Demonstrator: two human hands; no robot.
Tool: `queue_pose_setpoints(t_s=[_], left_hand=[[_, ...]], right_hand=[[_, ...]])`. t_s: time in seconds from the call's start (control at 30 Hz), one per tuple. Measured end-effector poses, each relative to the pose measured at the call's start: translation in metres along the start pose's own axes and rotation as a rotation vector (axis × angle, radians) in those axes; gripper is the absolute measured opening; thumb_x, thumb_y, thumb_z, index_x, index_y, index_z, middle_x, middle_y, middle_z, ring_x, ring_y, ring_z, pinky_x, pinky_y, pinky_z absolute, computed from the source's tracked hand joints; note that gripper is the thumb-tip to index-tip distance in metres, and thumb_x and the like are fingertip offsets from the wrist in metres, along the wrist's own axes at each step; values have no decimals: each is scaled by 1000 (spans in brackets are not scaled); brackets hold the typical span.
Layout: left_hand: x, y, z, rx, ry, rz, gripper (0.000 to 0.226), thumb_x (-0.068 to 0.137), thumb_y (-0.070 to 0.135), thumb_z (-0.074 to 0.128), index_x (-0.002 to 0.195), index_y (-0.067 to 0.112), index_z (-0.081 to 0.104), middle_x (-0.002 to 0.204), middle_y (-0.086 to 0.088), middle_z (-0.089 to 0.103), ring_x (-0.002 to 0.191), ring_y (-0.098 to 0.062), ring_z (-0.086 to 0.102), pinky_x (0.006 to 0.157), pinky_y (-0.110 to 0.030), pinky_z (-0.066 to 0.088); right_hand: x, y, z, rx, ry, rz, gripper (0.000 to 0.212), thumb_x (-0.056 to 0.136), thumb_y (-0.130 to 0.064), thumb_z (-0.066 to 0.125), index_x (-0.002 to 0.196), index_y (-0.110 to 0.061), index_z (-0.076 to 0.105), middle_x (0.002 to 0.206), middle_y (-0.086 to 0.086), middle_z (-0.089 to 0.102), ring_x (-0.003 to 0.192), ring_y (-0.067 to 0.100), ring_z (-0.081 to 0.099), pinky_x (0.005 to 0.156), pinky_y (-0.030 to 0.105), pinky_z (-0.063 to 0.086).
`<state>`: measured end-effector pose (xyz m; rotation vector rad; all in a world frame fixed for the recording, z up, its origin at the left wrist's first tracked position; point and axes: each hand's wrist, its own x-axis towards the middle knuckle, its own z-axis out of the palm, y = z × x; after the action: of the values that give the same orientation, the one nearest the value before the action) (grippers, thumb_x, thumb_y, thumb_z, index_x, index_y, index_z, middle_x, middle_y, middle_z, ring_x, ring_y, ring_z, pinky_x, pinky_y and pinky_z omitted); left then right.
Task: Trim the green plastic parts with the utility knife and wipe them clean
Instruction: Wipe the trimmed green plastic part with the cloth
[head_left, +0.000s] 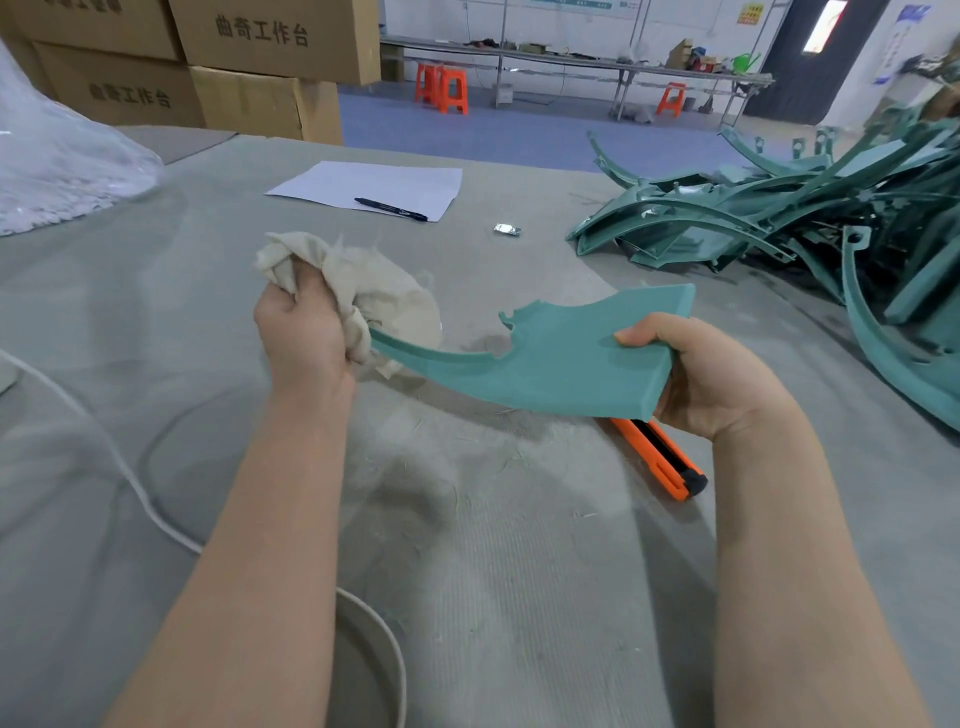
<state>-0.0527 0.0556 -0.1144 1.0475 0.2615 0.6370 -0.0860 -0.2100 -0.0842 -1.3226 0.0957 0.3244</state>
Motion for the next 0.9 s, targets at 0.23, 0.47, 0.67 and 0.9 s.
queue_pose_setpoints(t_s=[0.23,0.47,0.67,0.9], left_hand=[[2,5,-2,-201,112,-197,39,101,37,46,68,16,50,47,7,50,38,-10,46,39,-17,33],[-40,-12,36,38,-354,-143,25,106,17,29,111,-2,45,68,-13,41,32,-13,26,39,-16,25],[-54,-11,43,-35,-435,-253,12,104,21,40,96,15,47,45,2,25,33,-10,16,37,-17,19],[-67,-9,45,-72,-525,-374,6,98,16,53,103,17,51,91,-9,65,85,-28,58,74,-41,47]], right_hand=[[0,0,4,1,9,-64,26,88,-2,51,111,-8,61,95,6,74,79,20,72,77,36,56],[8,10,36,78,-38,-186,18,92,0,52,94,-15,63,78,-1,74,65,11,70,52,24,58],[18,21,51,134,-6,-261,13,93,-3,56,95,-15,61,77,-3,75,69,11,71,61,27,60],[24,30,63,225,12,-358,11,94,-5,56,98,-14,61,81,-3,75,73,11,71,63,29,60]])
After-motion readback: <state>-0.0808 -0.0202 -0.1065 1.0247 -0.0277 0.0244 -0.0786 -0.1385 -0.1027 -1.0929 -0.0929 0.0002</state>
